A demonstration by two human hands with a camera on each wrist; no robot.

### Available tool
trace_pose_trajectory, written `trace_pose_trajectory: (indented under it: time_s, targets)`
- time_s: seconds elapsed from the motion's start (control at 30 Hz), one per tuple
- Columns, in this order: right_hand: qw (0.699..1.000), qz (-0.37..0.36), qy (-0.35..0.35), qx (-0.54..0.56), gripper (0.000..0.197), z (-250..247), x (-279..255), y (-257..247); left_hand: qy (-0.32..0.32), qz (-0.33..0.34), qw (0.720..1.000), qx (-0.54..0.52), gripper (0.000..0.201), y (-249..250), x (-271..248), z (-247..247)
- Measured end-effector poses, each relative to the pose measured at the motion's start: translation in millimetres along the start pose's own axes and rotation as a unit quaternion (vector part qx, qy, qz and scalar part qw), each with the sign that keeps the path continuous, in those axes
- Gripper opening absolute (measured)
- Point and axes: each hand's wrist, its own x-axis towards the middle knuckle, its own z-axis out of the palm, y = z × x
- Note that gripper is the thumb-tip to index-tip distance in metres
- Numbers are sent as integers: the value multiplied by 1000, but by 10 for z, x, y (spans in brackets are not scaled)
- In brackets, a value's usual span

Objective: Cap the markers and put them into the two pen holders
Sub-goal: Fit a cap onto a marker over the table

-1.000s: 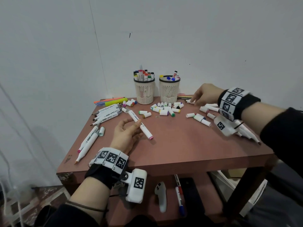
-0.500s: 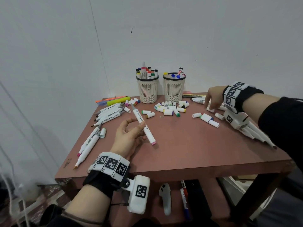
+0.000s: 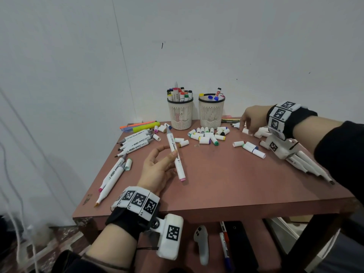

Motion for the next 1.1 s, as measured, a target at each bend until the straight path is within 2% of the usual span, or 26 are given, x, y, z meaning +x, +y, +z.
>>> trace_pose_trajectory:
  time_s: [0.2,0.3,0.4,0.47,0.57,0.7,0.83,0.93,1.0,1.1]
  targets:
    - [990,-50,103,77,32,-72,-433,-196,20,-8,1000,12,16,5,-10,13]
    - [979,-80,127,136,34,-28,-742,-361,30,-10,999,33,9,-7,-9,14]
    - [957,-103,144,232,38,70,-1029,-542,22,-12,999,29,5,-5,-29,26]
    - [927,-110,167,319,39,172,-1167,-652,21,-10,999,32,5,-4,-39,30]
    - [847,-122,172,487,35,355,-1331,-811,24,-11,999,32,6,-6,-45,28]
    - [739,-102,178,641,32,597,-1384,-970,26,-20,999,22,6,5,-53,30]
    - [558,-73,140,814,32,793,-1314,-1132,25,-22,999,34,11,11,-55,33]
    - [454,-58,119,881,26,899,-1223,-1235,28,-25,998,44,13,12,-49,22]
    - [412,-53,119,902,21,941,-1172,-1272,27,-22,998,52,13,8,-47,18]
    - [371,-51,131,918,18,996,-1097,-1301,25,-16,998,64,7,0,-53,31]
